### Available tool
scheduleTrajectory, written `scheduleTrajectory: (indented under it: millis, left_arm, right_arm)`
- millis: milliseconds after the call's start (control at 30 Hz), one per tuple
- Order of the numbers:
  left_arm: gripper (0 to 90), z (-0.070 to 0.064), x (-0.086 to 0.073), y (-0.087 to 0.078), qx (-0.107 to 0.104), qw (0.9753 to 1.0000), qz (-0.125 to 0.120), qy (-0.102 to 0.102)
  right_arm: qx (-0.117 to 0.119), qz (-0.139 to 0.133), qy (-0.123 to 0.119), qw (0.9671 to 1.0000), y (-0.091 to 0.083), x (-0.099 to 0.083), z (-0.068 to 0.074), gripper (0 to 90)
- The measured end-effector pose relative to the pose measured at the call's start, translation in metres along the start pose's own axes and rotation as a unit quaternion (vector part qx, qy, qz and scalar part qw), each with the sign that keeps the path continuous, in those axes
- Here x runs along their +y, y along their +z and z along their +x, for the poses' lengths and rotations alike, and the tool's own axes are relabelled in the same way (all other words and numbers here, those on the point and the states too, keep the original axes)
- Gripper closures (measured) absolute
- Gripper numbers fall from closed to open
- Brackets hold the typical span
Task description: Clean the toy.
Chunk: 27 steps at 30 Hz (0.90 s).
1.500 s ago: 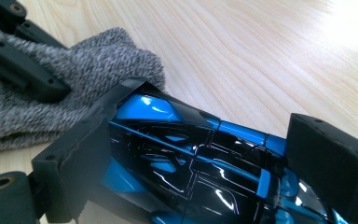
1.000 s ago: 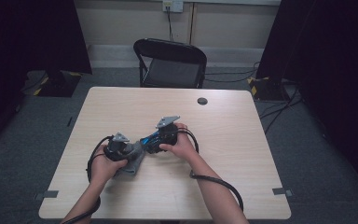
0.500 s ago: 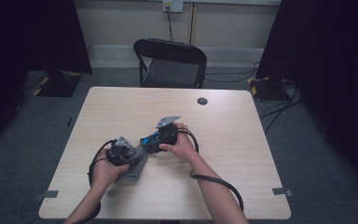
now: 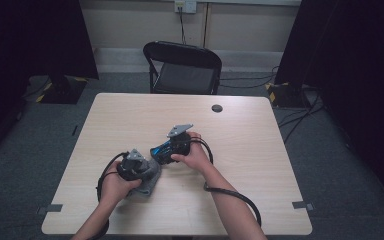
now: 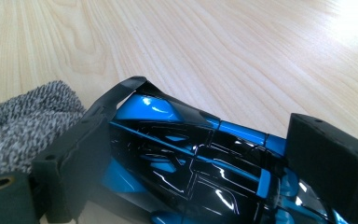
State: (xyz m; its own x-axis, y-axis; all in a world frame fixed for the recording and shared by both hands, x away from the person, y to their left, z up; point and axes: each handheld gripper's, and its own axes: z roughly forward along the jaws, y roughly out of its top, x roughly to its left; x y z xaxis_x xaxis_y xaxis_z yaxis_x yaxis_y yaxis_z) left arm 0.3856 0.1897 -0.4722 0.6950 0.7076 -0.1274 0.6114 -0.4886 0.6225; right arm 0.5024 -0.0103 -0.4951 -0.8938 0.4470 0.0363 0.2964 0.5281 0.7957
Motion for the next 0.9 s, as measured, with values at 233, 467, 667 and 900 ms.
scheduleTrajectory:
  millis: [233, 467, 667, 900]
  left_arm:
    - [77.3, -0.003, 0.000, -0.001, -0.008, 1.0000, 0.003, 0.005]
    - [76.8, -0.010, 0.002, -0.001, -0.023, 0.9996, 0.000, 0.014]
    - [76.7, -0.014, 0.007, -0.007, -0.031, 0.9991, -0.010, 0.027]
    - [76.3, -0.008, 0.009, -0.020, -0.015, 0.9993, -0.020, 0.028]
  right_arm:
    - [0.001, 0.005, 0.000, 1.0000, 0.000, 0.001, 0.000, 7.0]
    - [0.000, 0.001, 0.001, 1.0000, 0.000, 0.000, 0.000, 7.0]
    - [0.001, 0.002, 0.001, 1.0000, 0.000, 0.001, 0.000, 7.0]
    - [-0.003, -0.006, 0.001, 1.0000, 0.000, -0.001, 0.000, 6.6]
